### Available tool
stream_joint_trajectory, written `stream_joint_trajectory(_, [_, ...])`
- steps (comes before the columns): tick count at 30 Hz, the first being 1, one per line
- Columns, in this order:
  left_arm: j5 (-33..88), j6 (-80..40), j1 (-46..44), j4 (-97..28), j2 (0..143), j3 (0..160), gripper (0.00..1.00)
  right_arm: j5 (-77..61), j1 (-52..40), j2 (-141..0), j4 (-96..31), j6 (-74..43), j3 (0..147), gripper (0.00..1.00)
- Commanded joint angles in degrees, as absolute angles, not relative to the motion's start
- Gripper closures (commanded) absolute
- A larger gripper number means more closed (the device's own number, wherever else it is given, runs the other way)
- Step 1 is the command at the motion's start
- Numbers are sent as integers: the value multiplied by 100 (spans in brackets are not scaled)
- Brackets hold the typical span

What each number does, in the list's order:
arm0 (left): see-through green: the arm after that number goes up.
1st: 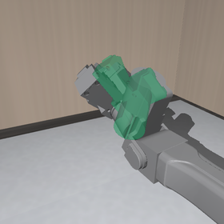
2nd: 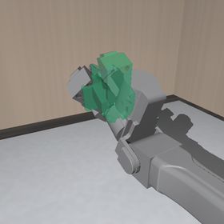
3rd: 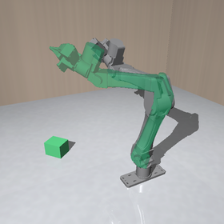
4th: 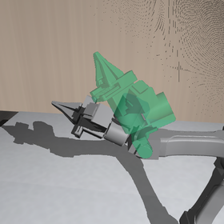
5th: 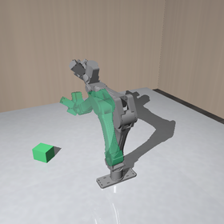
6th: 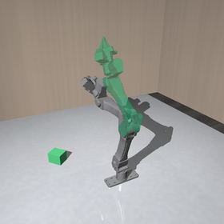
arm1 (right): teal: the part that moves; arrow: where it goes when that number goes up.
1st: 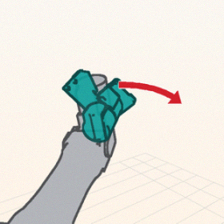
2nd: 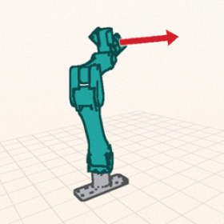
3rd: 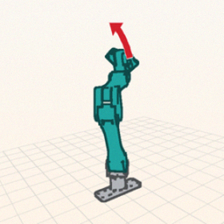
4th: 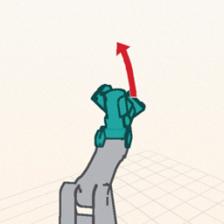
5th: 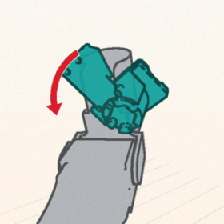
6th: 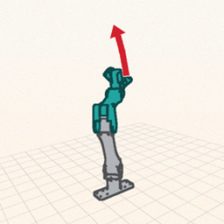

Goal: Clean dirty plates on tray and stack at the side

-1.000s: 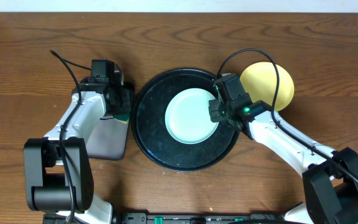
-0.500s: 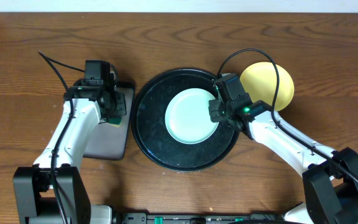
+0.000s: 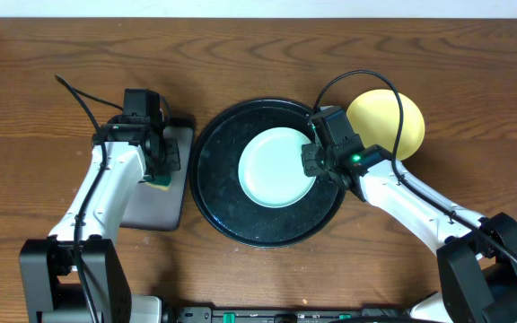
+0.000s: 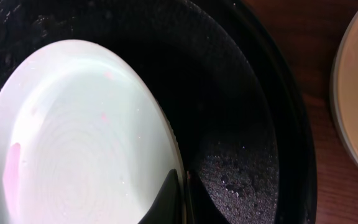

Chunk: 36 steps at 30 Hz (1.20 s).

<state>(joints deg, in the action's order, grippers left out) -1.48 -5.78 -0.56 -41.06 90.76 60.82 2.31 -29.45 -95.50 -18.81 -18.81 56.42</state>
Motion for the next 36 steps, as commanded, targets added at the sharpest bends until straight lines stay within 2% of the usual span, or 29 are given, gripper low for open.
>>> stream_joint_trajectory(1, [-196, -738, -73, -4322, 9174, 6180, 92, 204, -2912, -9485, -1890, -1815, 5719, 99])
stream_joint_trajectory(32, [585, -451, -73, -4840, 9194, 5935, 92, 207, -2912, -9485, -1907, -1813, 5719, 98])
stream_joint_trajectory(36, [1273, -84, -73, -4792, 9194, 5935, 93, 207, -2912, -9485, -1907, -1813, 5719, 98])
